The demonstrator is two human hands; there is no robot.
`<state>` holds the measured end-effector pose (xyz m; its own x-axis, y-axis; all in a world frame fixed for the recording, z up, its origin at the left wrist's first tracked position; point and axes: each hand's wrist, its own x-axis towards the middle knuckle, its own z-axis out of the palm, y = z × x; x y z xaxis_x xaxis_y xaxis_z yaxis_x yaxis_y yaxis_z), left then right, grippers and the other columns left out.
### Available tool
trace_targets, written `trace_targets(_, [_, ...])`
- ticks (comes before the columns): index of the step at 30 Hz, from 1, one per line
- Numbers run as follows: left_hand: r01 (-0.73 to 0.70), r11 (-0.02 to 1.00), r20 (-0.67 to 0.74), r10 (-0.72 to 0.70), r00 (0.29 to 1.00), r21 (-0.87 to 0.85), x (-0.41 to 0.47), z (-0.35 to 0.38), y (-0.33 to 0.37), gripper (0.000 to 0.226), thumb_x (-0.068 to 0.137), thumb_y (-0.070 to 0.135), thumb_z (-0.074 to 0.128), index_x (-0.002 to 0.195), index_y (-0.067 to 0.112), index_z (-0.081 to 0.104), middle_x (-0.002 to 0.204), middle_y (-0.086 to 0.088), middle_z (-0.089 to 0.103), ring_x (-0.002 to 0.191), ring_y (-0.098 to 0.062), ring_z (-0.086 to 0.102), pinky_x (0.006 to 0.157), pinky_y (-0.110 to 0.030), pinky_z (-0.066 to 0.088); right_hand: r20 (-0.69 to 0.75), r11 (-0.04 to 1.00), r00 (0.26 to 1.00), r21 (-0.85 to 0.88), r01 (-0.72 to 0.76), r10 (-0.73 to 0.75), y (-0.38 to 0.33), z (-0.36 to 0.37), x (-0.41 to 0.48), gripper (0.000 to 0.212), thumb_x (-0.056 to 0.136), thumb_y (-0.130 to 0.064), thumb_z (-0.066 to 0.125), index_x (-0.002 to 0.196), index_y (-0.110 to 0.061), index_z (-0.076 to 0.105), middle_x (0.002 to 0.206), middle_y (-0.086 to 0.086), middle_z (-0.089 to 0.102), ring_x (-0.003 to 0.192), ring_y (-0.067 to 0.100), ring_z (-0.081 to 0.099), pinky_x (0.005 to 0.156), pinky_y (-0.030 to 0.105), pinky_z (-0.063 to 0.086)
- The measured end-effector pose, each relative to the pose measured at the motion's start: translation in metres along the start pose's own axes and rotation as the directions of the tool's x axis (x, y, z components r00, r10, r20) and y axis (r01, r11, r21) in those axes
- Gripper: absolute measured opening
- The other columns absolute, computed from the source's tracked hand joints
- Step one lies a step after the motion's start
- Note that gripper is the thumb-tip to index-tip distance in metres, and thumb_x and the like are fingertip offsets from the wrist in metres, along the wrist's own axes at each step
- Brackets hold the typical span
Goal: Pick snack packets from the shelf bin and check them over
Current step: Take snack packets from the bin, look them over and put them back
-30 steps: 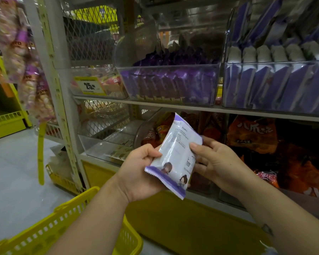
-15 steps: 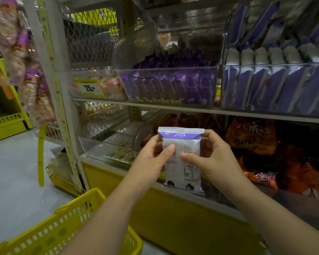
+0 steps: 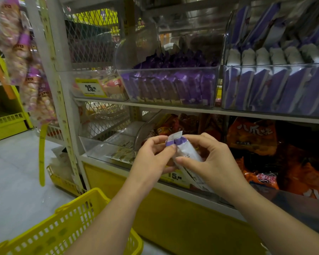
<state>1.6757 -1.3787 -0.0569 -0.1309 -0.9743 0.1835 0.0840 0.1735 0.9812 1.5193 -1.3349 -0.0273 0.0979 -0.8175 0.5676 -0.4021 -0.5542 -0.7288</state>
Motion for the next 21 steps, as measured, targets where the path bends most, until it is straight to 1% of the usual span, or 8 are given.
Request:
trace_targets(2, [0.001, 0.998, 0.006, -0.001, 1.000, 0.067, 0.002, -0.001, 0.000, 0.038, 0.072, 0.028, 0.073, 0.106, 0.030, 0.059, 0.100, 0.006, 0.073, 0.084, -0.013, 0.073, 0.066, -0.033, 0.060, 0.024, 0.999, 1.000, -0.045, 0.020, -0.019, 0.000, 0.000, -0.002, 0.046, 0.071, -0.021, 0.082, 0.105, -0.044, 0.061, 0.084, -0.005, 0.054, 0.080, 0.001, 0.052, 0.069, 0.014, 0.044])
trace_targets(5, [-0.023, 0.988, 0.009, 0.022, 1.000, 0.150, 0.002, -0.003, 0.002, 0.055, 0.051, 0.040, 0.064, 0.105, 0.037, 0.056, 0.106, 0.005, 0.073, 0.086, -0.016, 0.073, 0.076, -0.043, 0.060, 0.059, 0.996, 0.998, -0.079, 0.041, -0.037, 0.000, 0.000, -0.003, 0.046, 0.072, -0.021, 0.082, 0.107, -0.043, 0.063, 0.082, -0.005, 0.052, 0.078, 0.005, 0.050, 0.068, 0.020, 0.045])
trace_targets(9, [-0.075, 0.975, 0.022, 0.072, 0.997, 0.208, 0.002, -0.004, 0.004, 0.056, 0.056, 0.037, 0.063, 0.111, 0.042, 0.054, 0.107, 0.008, 0.073, 0.087, -0.021, 0.073, 0.080, -0.053, 0.058, 0.054, 0.998, 0.998, -0.053, 0.034, -0.031, 0.001, -0.002, 0.000, 0.045, 0.071, -0.024, 0.082, 0.102, -0.049, 0.061, 0.079, -0.008, 0.050, 0.071, 0.000, 0.048, 0.062, 0.011, 0.040])
trace_targets(12, [-0.116, 0.970, 0.061, 0.106, 0.993, 0.212, 0.002, -0.004, 0.004, 0.057, 0.070, 0.036, 0.066, 0.124, 0.043, 0.049, 0.106, 0.019, 0.072, 0.091, -0.009, 0.072, 0.081, -0.040, 0.059, 0.041, 1.000, 0.999, -0.004, -0.001, 0.001, 0.002, -0.005, 0.002, 0.045, 0.072, -0.022, 0.081, 0.100, -0.050, 0.060, 0.082, -0.007, 0.053, 0.071, -0.003, 0.051, 0.063, 0.010, 0.040])
trace_targets(14, [-0.142, 0.966, 0.064, 0.131, 0.989, 0.217, 0.001, -0.003, 0.003, 0.061, 0.068, 0.045, 0.066, 0.126, 0.047, 0.047, 0.110, 0.020, 0.071, 0.094, -0.006, 0.071, 0.083, -0.038, 0.058, 0.041, 0.999, 0.999, 0.046, -0.013, 0.011, 0.001, -0.007, 0.003, 0.044, 0.073, -0.021, 0.081, 0.097, -0.051, 0.060, 0.083, -0.004, 0.054, 0.071, -0.004, 0.053, 0.063, 0.011, 0.043])
trace_targets(17, [-0.170, 0.954, 0.076, 0.155, 0.985, 0.248, -0.002, 0.001, 0.000, 0.077, 0.065, 0.050, 0.067, 0.137, 0.048, 0.038, 0.123, 0.017, 0.065, 0.101, -0.005, 0.068, 0.086, -0.037, 0.057, 0.042, 0.992, 0.998, 0.112, -0.053, 0.049, 0.002, -0.007, 0.004, 0.040, 0.075, -0.022, 0.079, 0.097, -0.051, 0.062, 0.089, 0.000, 0.057, 0.076, 0.002, 0.059, 0.068, 0.023, 0.052])
trace_targets(19, [-0.199, 0.935, 0.088, 0.181, 0.980, 0.293, -0.004, 0.006, -0.002, 0.076, 0.067, 0.047, 0.066, 0.135, 0.055, 0.033, 0.126, 0.021, 0.061, 0.107, -0.003, 0.064, 0.086, -0.031, 0.056, 0.031, 0.985, 0.995, 0.141, -0.097, 0.093, 0.003, -0.007, 0.005, 0.038, 0.077, -0.024, 0.077, 0.100, -0.050, 0.063, 0.100, 0.000, 0.061, 0.088, 0.006, 0.062, 0.077, 0.030, 0.056])
trace_targets(21, [-0.213, 0.927, 0.092, 0.194, 0.977, 0.309, -0.004, 0.010, -0.004, 0.072, 0.072, 0.041, 0.066, 0.131, 0.064, 0.031, 0.127, 0.026, 0.058, 0.112, 0.000, 0.059, 0.085, -0.027, 0.055, 0.013, 0.971, 0.993, 0.209, -0.113, 0.113, 0.004, -0.008, 0.006, 0.035, 0.079, -0.022, 0.075, 0.101, -0.048, 0.064, 0.107, -0.007, 0.066, 0.094, 0.005, 0.066, 0.078, 0.028, 0.058])
